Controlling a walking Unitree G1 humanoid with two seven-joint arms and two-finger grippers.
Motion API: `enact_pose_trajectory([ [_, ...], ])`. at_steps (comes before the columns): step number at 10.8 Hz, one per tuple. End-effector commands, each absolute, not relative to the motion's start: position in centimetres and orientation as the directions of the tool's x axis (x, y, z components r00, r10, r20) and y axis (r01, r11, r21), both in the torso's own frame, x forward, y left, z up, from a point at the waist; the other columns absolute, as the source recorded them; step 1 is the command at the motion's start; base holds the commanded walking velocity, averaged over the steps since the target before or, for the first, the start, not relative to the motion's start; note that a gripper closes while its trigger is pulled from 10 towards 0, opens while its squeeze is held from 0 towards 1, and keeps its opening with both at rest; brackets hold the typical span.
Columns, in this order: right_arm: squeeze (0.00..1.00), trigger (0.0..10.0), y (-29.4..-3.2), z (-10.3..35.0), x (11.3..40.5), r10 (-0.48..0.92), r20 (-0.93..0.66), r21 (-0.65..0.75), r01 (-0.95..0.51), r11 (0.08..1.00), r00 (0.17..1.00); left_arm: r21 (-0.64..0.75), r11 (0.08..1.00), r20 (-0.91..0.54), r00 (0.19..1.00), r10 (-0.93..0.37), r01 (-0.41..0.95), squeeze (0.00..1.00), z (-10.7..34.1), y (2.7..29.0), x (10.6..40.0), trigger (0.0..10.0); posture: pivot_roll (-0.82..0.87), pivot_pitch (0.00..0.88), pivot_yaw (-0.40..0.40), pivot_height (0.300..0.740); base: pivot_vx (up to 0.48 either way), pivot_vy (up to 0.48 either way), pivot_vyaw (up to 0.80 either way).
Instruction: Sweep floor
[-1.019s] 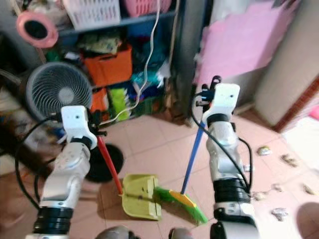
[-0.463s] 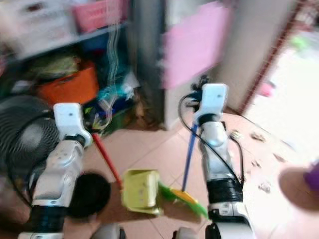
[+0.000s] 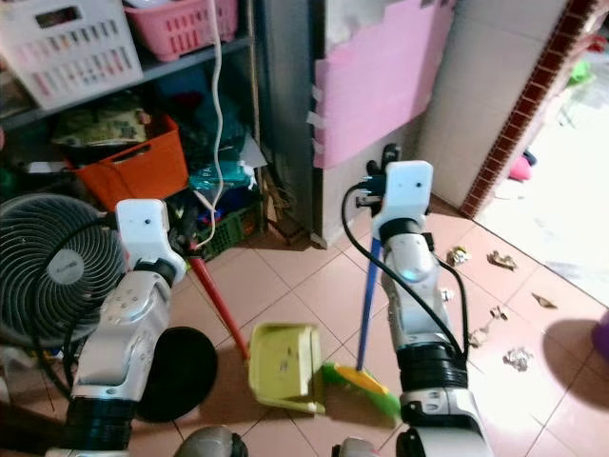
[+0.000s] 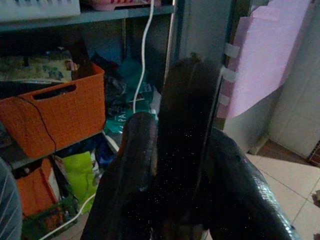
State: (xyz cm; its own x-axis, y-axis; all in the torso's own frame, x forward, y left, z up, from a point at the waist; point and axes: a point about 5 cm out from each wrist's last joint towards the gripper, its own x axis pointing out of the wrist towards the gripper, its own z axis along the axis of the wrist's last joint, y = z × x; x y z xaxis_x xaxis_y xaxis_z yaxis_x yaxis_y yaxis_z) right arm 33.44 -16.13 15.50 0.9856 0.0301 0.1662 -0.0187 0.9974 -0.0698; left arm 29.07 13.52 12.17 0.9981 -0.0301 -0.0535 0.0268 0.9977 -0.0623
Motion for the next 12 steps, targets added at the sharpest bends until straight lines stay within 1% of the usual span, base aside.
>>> enact_pose_trajectory([
  [1, 0.0, 10.0, -16.51, 16.65, 33.64, 0.017, 0.213, -0.069, -0.002, 0.998, 0.977, -0.06, 0.997, 0.026, 0.999, -0.036, 0.038, 0.0, 13.85, 13.45, 29.3, 10.0, -0.08, 0.0, 0.059, 0.74, 0.251, 0.0, -0.8],
  [3, 0.0, 10.0, -16.41, 16.63, 33.53, 0.022, 0.217, -0.077, -0.006, 0.997, 0.976, -0.088, 0.996, 0.026, 0.999, -0.031, 0.033, 0.0, 13.84, 13.53, 29.29, 10.0, -0.08, 0.0, 0.059, 0.74, 0.296, 0.0, -0.8],
  [7, 0.0, 10.0, -16.14, 16.53, 33.44, 0.038, 0.214, -0.078, -0.022, 0.997, 0.976, -0.093, 0.995, 0.022, 0.999, -0.033, 0.035, 0.0, 13.76, 13.46, 29.15, 10.0, -0.08, 0.0, 0.058, 0.74, 0.435, 0.0, -0.56],
  [12, 0.0, 10.0, -16.25, 16.26, 33.18, 0.033, 0.203, -0.079, -0.017, 0.997, 0.979, -0.098, 0.994, 0.011, 0.999, -0.046, 0.047, 0.0, 13.53, 13.23, 28.97, 10.0, -0.08, 0.0, 0.062, 0.74, 0.449, 0.0, -0.8],
])
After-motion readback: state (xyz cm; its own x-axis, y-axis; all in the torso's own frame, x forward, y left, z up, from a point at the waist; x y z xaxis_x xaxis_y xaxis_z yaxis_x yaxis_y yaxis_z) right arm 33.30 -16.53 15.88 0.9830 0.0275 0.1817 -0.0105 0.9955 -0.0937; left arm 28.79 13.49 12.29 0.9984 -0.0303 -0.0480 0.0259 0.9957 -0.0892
